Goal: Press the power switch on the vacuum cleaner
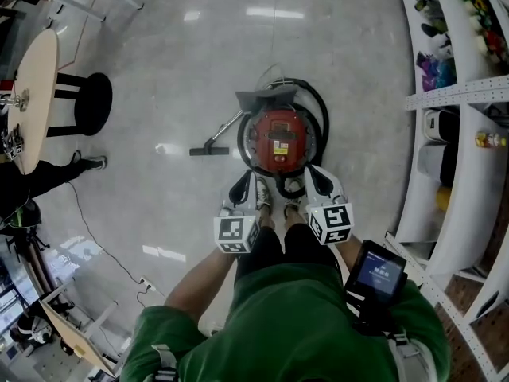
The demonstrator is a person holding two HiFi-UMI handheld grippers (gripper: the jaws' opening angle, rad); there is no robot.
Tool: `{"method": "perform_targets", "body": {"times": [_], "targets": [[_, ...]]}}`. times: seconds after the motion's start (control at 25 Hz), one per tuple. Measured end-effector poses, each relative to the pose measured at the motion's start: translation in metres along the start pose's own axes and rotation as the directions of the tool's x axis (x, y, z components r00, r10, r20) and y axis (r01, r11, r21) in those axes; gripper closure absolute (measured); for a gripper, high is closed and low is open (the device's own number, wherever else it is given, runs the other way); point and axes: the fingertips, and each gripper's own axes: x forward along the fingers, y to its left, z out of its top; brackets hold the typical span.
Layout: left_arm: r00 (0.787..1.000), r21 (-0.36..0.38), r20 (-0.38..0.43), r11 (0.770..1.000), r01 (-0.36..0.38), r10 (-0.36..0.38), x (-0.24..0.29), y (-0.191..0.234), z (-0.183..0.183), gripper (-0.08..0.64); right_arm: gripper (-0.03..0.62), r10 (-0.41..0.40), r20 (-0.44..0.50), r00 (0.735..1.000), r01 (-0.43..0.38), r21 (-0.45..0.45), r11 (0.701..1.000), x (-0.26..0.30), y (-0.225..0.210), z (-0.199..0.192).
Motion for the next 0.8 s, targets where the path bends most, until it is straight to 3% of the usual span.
{"method": "perform_targets", "body": {"times": [0.56,0.8], "targets": [[0.992,0.020,-0.116,0.998,0.058,-0.055,0.050,0.030,-0.072,0.552,0.589,-0.040,-0.097,0.994,0.043,0.028,0.999,0.059,-0.010,-0.065],[0.983,-0.006,-0.169,0.998,0.069,-0.069,0.073,0.041,-0.114,0.552,0.589,-0.041,-0.145,0.989,0.044,0.014,0.999,0.087,-0.020,-0.108]]}}
